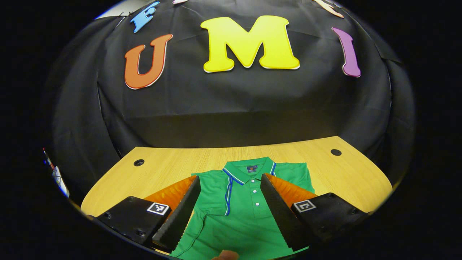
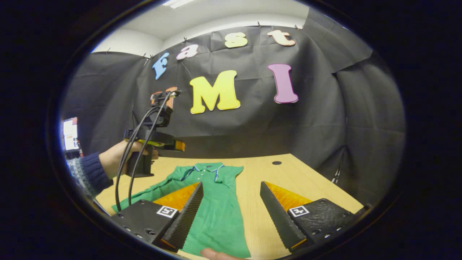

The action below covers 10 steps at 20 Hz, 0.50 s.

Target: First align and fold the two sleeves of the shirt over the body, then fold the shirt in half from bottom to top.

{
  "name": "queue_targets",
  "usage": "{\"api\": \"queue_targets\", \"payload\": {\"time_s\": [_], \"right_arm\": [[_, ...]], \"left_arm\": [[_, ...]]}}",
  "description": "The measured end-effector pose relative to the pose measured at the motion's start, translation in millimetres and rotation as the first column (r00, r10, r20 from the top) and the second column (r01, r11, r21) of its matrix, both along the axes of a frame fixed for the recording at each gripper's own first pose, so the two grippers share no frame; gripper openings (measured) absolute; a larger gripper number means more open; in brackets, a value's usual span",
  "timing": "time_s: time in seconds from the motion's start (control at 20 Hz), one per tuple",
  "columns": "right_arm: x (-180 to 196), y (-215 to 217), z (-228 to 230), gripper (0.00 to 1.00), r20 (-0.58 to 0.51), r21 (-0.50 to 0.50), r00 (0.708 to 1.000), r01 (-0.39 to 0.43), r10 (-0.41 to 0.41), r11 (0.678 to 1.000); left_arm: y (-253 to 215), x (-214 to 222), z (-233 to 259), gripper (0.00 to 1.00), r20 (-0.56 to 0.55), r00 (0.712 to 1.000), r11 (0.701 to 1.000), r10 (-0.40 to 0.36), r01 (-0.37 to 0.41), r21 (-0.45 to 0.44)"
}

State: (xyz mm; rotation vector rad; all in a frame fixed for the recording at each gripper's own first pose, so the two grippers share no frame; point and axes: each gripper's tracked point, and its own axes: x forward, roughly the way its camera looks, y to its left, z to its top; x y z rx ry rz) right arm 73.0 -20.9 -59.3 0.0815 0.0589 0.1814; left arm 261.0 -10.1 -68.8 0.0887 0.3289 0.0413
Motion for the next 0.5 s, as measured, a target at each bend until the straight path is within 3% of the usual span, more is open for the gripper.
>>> {"api": "queue_targets", "payload": {"time_s": [0.25,0.5], "right_arm": [[-29,9,32,0.96,0.086,-0.032,0.996,0.006,-0.003,0.999],[-45,21,43,0.96,0.135,-0.125,0.991,0.036,-0.019,0.991]], "left_arm": [[21,-68,8,1.00,0.058,0.998,1.000,0.018,-0.018,0.008],[42,-130,20,1.00,0.128,0.991,1.000,0.028,-0.028,0.002]]}}
